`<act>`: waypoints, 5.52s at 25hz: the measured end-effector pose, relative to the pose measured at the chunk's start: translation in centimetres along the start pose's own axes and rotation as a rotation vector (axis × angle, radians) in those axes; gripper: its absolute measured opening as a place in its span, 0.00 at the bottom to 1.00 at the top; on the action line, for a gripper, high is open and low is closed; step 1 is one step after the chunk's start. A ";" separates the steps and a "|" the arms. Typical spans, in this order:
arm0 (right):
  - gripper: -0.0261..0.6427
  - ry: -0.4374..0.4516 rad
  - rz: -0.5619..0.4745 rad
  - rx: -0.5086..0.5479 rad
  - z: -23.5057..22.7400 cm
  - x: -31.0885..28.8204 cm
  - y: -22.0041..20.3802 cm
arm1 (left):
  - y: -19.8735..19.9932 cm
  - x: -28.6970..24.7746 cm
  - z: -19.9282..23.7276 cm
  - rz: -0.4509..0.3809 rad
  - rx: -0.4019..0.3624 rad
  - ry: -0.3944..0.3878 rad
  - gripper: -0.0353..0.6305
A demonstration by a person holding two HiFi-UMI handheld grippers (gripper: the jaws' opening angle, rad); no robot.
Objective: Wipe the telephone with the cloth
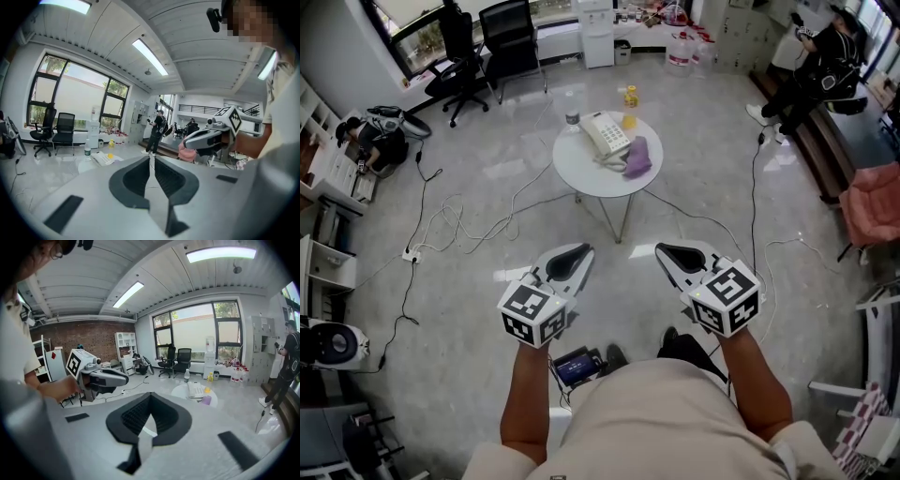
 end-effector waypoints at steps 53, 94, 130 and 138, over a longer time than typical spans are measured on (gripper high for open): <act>0.03 0.051 0.101 -0.232 -30.5 -14.9 5.0 | 7.8 -28.4 18.7 0.254 0.032 -0.076 0.10; 0.03 -0.146 0.108 -0.371 -40.6 -31.7 11.0 | 10.3 -39.6 43.6 0.243 0.258 0.164 0.10; 0.21 -0.050 0.360 -0.451 -48.9 -45.8 -2.8 | 0.6 -54.6 49.5 0.444 0.500 0.460 0.51; 0.36 -0.049 0.470 -0.417 -49.2 -49.3 -5.7 | -0.9 -56.6 50.2 0.488 0.516 0.514 0.54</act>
Point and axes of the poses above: the fingertips, and each gripper's own axes: x backward along the fingers, z to its left, y out of its top, the point moved 5 cm from there along x, backward along the fingers, and after that the axes turned 15 degrees about z, right-handed, at the moved point
